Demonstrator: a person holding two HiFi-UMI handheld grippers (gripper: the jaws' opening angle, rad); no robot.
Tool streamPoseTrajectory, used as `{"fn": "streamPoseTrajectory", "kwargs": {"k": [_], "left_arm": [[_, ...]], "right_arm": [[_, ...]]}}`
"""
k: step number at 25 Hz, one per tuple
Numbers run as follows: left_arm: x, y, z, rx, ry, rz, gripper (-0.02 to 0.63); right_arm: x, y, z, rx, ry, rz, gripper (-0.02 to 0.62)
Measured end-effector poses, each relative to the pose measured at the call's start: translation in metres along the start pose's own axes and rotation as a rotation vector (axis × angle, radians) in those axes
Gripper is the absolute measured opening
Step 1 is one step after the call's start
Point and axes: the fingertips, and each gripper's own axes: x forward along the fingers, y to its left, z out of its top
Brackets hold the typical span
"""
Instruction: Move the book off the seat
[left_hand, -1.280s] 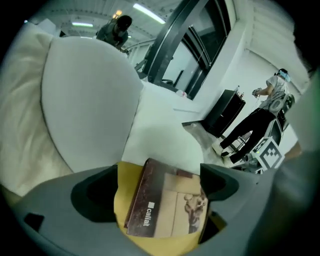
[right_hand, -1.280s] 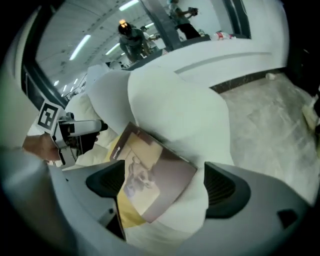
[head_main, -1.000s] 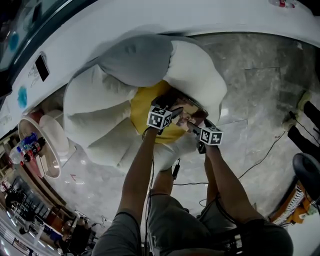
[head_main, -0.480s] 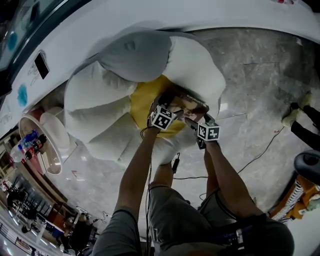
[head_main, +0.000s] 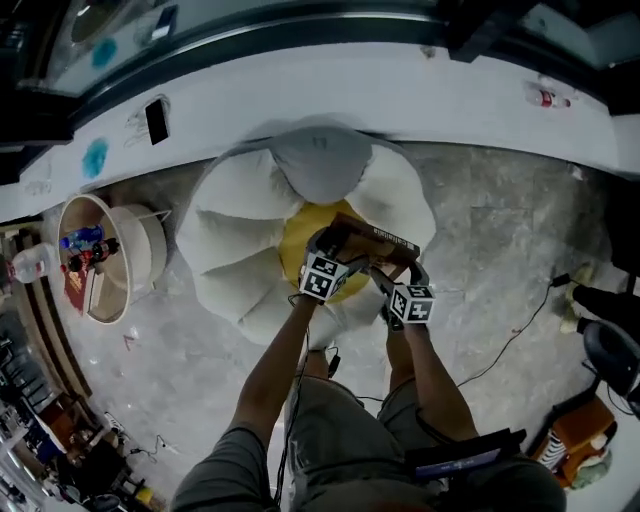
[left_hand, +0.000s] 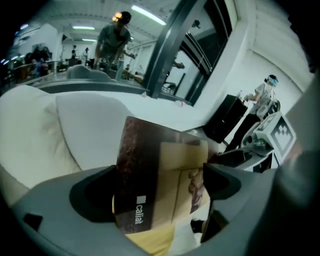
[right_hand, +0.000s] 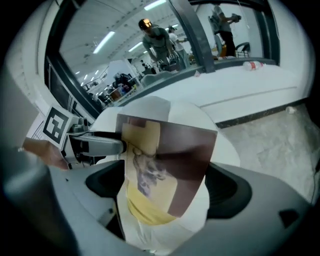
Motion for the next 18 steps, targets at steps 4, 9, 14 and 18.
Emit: {"fn": "streamPoseTrajectory", "kwargs": {"k": [4,9,14,18], "left_arm": [[-0.082,-0.018,0.059,-0.089,-0.134,0.046,0.548],[-0.205,-0.031,0.134,-0.05,-0.273,0.159,0.548],[-0.319,-0.069,0.171,-0.064,-0.361,0.253,0.548],[-0.407,-0.093,0.211,-0.042,-0.453,0.343,0.548]], "right_arm": [[-0.06,0.05,0.063,-0.075,-0.084,0.043,0.492],[-0.137,0.136,0.133,-0.193,-0.171,0.098,0.491],[-0.229,0.216,0.186,-0.324,-0.224,0.159,0.491],[-0.294,0.281,0.249,-0.439,-0.347,0.23,0.491]]}}
